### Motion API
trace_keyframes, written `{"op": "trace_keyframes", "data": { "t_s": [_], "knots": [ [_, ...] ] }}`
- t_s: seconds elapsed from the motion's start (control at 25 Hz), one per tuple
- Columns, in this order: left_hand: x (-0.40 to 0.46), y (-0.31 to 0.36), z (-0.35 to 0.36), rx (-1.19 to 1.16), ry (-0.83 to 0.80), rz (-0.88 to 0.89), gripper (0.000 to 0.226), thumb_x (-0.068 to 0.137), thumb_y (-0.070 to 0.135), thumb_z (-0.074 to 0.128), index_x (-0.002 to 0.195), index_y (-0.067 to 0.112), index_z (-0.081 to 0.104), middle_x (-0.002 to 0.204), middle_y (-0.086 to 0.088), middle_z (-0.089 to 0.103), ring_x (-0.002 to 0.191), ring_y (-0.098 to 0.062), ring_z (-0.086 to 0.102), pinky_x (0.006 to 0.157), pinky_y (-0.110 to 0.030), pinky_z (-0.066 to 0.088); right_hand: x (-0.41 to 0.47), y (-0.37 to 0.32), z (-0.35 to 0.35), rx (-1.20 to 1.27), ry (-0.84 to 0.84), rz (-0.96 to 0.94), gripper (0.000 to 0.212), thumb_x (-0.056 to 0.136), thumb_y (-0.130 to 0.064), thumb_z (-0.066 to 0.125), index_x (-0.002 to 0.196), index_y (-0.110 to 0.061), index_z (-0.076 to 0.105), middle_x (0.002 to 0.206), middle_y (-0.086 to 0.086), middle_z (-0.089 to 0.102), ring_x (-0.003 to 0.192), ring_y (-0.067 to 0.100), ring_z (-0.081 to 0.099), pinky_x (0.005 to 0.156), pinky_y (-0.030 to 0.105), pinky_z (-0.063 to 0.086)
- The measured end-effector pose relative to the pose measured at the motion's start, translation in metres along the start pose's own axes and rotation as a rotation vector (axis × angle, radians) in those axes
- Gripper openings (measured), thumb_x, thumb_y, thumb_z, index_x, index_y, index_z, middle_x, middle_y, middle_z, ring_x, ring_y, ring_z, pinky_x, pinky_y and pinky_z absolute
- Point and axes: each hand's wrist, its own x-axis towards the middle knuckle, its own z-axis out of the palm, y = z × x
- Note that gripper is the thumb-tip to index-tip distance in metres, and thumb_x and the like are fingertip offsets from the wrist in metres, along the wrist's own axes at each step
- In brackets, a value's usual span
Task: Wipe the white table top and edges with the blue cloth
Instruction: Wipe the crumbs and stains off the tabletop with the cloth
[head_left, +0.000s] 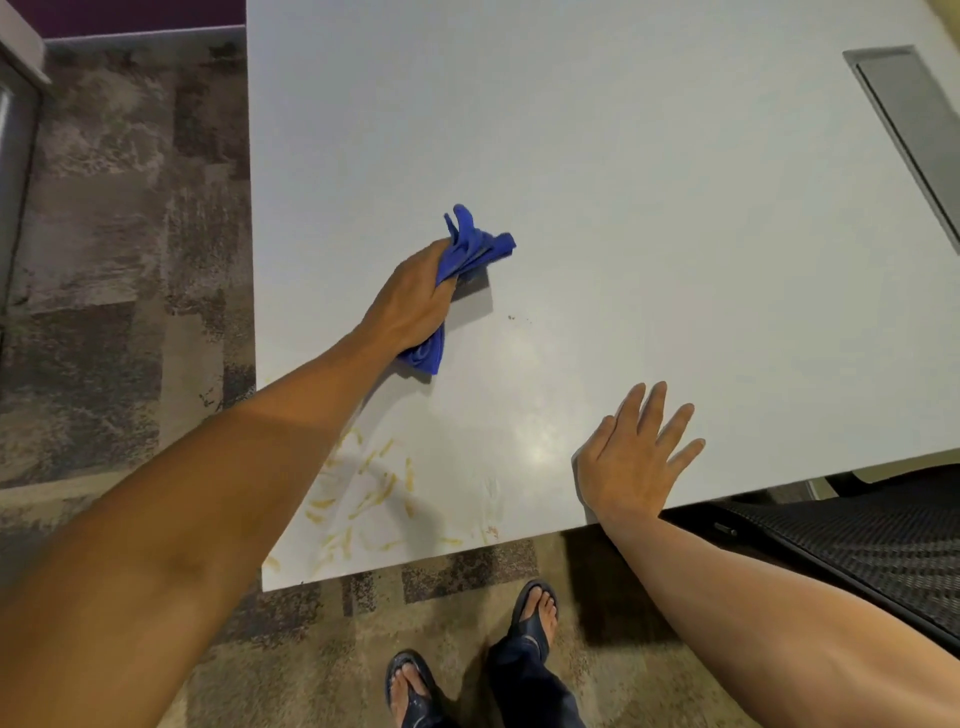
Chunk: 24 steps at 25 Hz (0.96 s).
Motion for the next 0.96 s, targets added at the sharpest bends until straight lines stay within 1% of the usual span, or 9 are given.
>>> {"op": "trace_keyframes", "data": {
  "t_s": [0.08,0.16,0.24,0.36,0.48,0.56,0.72,0.84,0.96],
  "knots": [
    [0.014,0.000,0.016,0.056,-0.047,-0.008,0.032,0.100,0.012,0.038,0.128,0.009,0.052,0.115,-0.014,0.064,0.100,-0.030,0.061,0.090,-0.044,0.049,0.000,0.000,0.000,-0.013,0.002,0.005,0.064,0.105,-0.037,0.018,0.164,-0.014,0.015,0.173,0.009,0.008,0.157,0.043,0.000,0.122,0.068,0.005],
    [0.014,-0.004,0.036,0.190,-0.098,0.028,0.044,0.098,0.007,0.040,0.141,0.009,0.046,0.138,-0.014,0.056,0.124,-0.032,0.053,0.109,-0.045,0.037,-0.001,0.000,0.001,-0.028,-0.002,0.006,0.064,0.105,-0.037,0.018,0.164,-0.014,0.014,0.173,0.009,0.007,0.157,0.042,0.000,0.122,0.068,0.006],
    [0.009,-0.006,0.049,0.215,-0.079,0.052,0.051,0.096,0.004,0.044,0.147,0.008,0.040,0.151,-0.012,0.045,0.138,-0.030,0.041,0.118,-0.042,0.024,0.000,0.000,0.002,-0.047,-0.001,0.006,0.065,0.104,-0.039,0.016,0.164,-0.015,0.013,0.173,0.009,0.006,0.157,0.042,0.000,0.122,0.068,0.006],
    [0.000,-0.005,0.061,0.153,-0.072,0.110,0.050,0.095,0.003,0.046,0.145,0.008,0.044,0.149,-0.010,0.048,0.137,-0.030,0.044,0.118,-0.040,0.025,0.000,0.000,0.000,-0.044,-0.005,0.007,0.063,0.105,-0.037,0.020,0.164,-0.014,0.013,0.173,0.009,0.006,0.157,0.043,0.000,0.123,0.068,0.005],
    [-0.017,-0.008,0.066,0.107,-0.206,0.222,0.050,0.095,0.001,0.049,0.144,0.009,0.047,0.147,-0.008,0.051,0.134,-0.029,0.048,0.117,-0.041,0.028,0.000,-0.001,-0.002,-0.049,-0.012,0.010,0.063,0.107,-0.036,0.026,0.165,-0.015,0.012,0.173,0.008,0.004,0.157,0.042,-0.002,0.122,0.067,0.004],
    [-0.029,-0.012,0.065,0.103,-0.299,0.295,0.050,0.095,0.002,0.050,0.143,0.013,0.048,0.147,-0.005,0.051,0.135,-0.024,0.047,0.117,-0.041,0.027,0.000,0.000,-0.003,-0.048,-0.020,0.011,0.064,0.107,-0.036,0.026,0.165,-0.015,0.011,0.173,0.008,0.003,0.157,0.042,-0.003,0.123,0.067,0.004],
    [-0.055,-0.008,0.064,0.055,-0.354,0.338,0.052,0.091,-0.001,0.052,0.140,0.017,0.053,0.145,-0.001,0.053,0.134,-0.019,0.049,0.116,-0.042,0.028,0.001,-0.001,-0.003,-0.047,-0.039,0.017,0.064,0.106,-0.037,0.023,0.165,-0.017,0.007,0.173,0.007,0.000,0.157,0.041,-0.006,0.123,0.067,0.003],
    [-0.089,-0.006,0.068,0.114,-0.431,0.380,0.058,0.087,-0.001,0.052,0.142,0.017,0.051,0.147,0.001,0.052,0.139,-0.016,0.044,0.119,-0.040,0.024,0.001,0.000,-0.003,-0.025,-0.036,0.019,0.063,0.106,-0.037,0.022,0.164,-0.016,0.009,0.173,0.006,0.002,0.157,0.041,-0.005,0.123,0.066,0.001],
    [-0.124,-0.001,0.071,0.164,-0.500,0.407,0.064,0.083,0.004,0.046,0.145,0.019,0.046,0.152,0.005,0.046,0.144,-0.011,0.035,0.121,-0.036,0.017,0.001,-0.001,-0.001,-0.022,-0.038,0.018,0.063,0.106,-0.037,0.021,0.164,-0.017,0.010,0.173,0.006,0.003,0.157,0.040,-0.004,0.123,0.066,0.003]
  ]
}}
